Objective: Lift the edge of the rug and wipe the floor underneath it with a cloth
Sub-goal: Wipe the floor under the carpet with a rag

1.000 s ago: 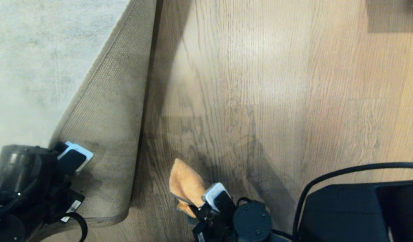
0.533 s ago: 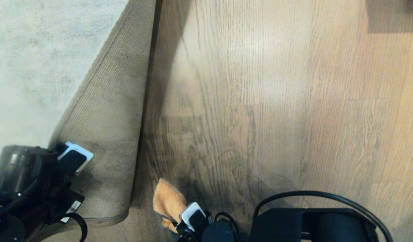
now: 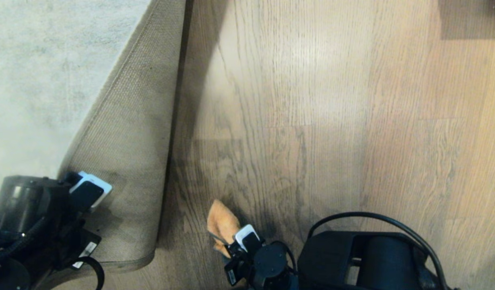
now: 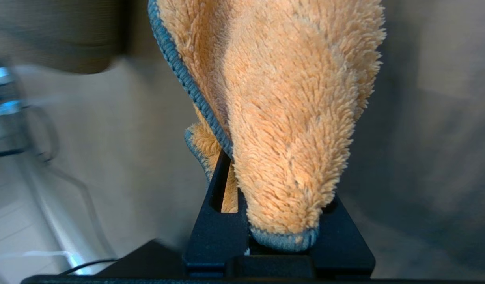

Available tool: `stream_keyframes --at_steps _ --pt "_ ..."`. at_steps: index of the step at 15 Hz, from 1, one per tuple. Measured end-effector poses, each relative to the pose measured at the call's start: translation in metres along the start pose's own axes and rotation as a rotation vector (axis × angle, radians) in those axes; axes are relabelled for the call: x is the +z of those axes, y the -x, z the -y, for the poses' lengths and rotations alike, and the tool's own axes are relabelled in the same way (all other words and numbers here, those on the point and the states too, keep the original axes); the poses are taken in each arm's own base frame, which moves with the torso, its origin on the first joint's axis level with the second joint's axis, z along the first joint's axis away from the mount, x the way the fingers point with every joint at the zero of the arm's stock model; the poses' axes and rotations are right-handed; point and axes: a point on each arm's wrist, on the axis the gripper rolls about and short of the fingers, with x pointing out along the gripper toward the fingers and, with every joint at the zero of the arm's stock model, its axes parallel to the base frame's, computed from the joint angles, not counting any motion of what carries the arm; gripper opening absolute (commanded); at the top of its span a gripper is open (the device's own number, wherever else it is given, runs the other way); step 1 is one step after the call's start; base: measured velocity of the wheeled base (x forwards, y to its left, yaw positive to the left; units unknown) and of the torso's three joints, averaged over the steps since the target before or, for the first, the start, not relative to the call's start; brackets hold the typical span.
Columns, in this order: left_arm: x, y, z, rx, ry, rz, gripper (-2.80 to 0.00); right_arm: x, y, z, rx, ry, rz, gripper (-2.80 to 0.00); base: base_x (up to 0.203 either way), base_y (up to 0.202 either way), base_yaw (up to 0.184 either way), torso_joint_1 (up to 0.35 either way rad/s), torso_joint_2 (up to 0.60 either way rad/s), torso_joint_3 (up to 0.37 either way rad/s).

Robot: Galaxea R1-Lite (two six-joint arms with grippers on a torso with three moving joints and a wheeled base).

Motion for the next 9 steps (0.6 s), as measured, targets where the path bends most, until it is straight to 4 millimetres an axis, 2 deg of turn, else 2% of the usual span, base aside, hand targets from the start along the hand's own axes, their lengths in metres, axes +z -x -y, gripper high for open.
stream_keyframes --at_steps 5,9 --pt "0.0 0.0 0.0 0.0 0.0 0.0 -2.8 0.011 -0.004 0.03 -0.072 -0.013 0.019 -2.8 0.0 0.0 0.0 0.0 0.0 0.0" --pt "0.0 0.0 0.0 0.001 0.002 -0.001 -2.8 0.029 0.007 0.06 -0.141 -0.024 0.024 -2.8 0.0 0.0 0.0 0.0 0.0 0.0"
